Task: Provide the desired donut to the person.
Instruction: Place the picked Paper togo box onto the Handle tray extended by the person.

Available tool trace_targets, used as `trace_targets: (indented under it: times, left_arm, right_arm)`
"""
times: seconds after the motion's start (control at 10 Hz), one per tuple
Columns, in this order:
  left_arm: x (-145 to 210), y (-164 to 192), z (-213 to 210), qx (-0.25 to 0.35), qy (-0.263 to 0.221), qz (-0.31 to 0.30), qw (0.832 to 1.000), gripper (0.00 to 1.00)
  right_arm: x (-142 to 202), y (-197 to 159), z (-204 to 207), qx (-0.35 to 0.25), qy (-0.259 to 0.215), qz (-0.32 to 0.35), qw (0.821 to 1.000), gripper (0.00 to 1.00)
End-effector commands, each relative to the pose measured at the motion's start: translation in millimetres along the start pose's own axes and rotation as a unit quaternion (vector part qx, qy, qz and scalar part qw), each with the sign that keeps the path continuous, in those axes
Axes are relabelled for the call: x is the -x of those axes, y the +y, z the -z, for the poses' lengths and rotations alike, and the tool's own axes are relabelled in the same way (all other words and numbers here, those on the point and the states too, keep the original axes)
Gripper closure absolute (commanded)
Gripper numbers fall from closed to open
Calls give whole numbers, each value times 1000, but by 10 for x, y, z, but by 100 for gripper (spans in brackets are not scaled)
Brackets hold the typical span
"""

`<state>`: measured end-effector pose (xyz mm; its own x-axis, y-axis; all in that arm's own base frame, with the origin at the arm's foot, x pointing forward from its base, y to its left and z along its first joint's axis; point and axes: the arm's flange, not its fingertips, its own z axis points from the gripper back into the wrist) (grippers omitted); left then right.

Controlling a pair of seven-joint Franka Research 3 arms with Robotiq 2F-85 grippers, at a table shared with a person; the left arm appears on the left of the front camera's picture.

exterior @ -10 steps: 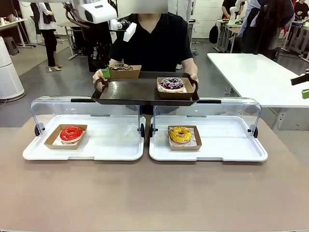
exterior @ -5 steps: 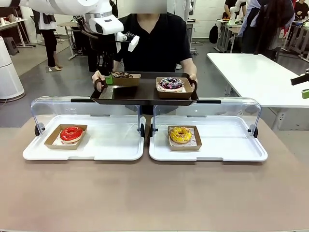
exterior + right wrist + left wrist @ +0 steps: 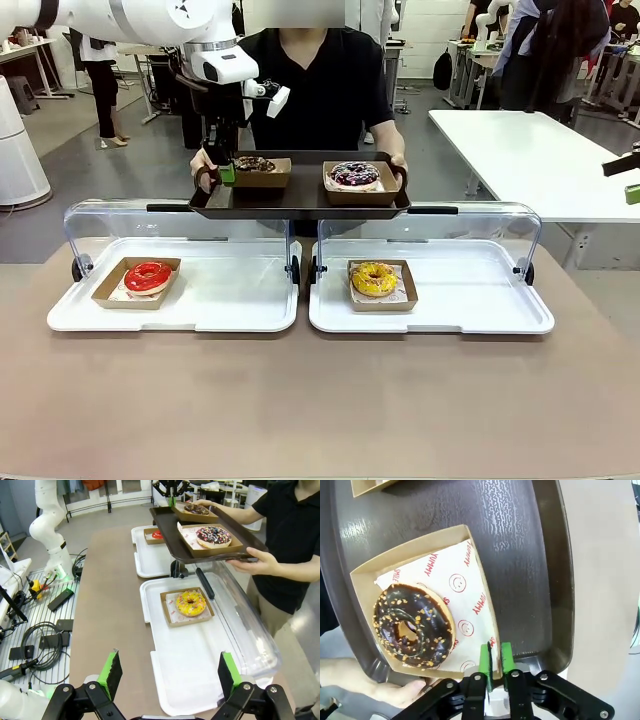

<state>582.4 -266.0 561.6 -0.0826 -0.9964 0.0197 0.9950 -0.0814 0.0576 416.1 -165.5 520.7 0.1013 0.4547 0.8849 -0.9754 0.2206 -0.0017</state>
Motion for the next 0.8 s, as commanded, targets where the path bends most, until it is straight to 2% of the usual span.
trace_targets:
  times: [0.0, 0.3, 0.4, 0.5, 0.7]
  left_arm:
    - [28, 36, -55, 2, 8, 16, 1000, 3]
    - [45, 30, -79, 2, 9, 18, 1000, 0]
    - [47, 25, -76, 3, 8, 17, 1000, 8]
    - [43, 6, -60, 3, 7, 16, 1000, 0]
    - [49, 22, -70, 4, 8, 17, 1000, 0]
  right_arm:
    - [-10, -2, 8, 0, -9, 1, 1000, 0]
    - [-10, -2, 8, 0, -9, 1, 1000, 0]
    - [-10, -2, 8, 0, -9, 1, 1000, 0]
    - [-10, -2, 8, 0, -9, 1, 1000, 0]
    - [-10, -2, 8, 0, -9, 1, 1000, 0]
